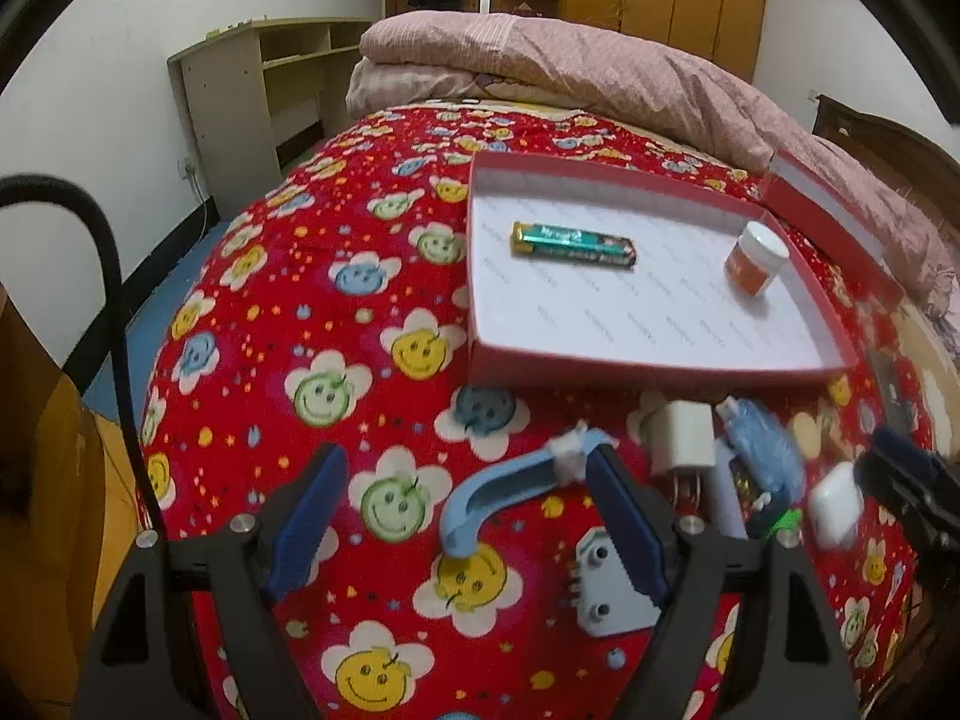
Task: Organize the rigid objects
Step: 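Grasp the white earbud case with right gripper while left gripper grasps the blue plastic hook, then carry the earbud case with right gripper while left carries the blue hook over the tray, then open right gripper to set the case down while left gripper releases the hook in the tray, then withdraw right gripper from the tray while left gripper moves toward the grey plastic plate, then close left gripper on the grey plastic plate while right gripper grasps the tan wooden piece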
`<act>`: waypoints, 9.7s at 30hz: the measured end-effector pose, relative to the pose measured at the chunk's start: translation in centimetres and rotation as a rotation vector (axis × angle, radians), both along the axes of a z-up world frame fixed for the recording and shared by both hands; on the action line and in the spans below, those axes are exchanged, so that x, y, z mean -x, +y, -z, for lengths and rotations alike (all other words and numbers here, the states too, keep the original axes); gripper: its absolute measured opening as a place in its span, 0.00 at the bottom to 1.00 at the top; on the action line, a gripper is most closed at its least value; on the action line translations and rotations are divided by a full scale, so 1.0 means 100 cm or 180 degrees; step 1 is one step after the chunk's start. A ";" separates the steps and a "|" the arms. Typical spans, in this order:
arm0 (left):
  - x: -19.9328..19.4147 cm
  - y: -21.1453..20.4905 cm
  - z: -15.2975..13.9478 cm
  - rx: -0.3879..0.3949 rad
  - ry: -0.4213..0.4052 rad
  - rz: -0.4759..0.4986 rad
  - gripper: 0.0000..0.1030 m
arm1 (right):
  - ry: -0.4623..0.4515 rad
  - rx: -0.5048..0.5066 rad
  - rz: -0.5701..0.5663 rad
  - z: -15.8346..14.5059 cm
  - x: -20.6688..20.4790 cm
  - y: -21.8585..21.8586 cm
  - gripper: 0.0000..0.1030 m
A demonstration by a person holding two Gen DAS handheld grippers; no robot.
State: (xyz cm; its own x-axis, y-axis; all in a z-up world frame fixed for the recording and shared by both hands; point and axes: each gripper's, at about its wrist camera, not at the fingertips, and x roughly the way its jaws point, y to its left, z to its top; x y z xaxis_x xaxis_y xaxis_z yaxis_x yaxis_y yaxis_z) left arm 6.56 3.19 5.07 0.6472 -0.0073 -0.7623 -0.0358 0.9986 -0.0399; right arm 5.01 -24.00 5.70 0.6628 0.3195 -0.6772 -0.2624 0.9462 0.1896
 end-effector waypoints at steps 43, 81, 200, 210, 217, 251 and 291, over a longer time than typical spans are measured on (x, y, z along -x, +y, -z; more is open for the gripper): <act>-0.004 -0.036 0.023 -0.0133 -0.0119 0.0456 0.22 | 0.0146 0.0110 0.0068 0.042 0.014 -0.004 0.68; -0.014 -0.033 -0.027 0.0138 -0.0332 0.0420 0.18 | 0.0147 0.0122 0.0065 0.040 0.012 -0.005 0.55; -0.033 -0.043 -0.027 -0.0144 -0.0140 0.0290 0.63 | -0.0113 -0.0008 -0.0059 -0.004 -0.042 0.008 0.69; -0.008 -0.036 -0.012 -0.0087 0.0020 0.0318 0.63 | 0.0030 -0.0001 0.0054 0.007 -0.020 -0.009 0.69; 0.011 -0.041 -0.005 -0.0083 0.0093 0.0371 0.63 | 0.0070 0.0001 0.0053 0.012 -0.003 -0.015 0.69; 0.032 -0.077 0.029 -0.0184 0.0104 0.0451 0.83 | 0.0218 -0.0105 0.0169 0.043 0.036 -0.050 0.69; 0.038 -0.049 -0.011 -0.0015 -0.0245 0.0512 0.72 | 0.0139 0.0143 0.0102 0.027 0.010 -0.025 0.12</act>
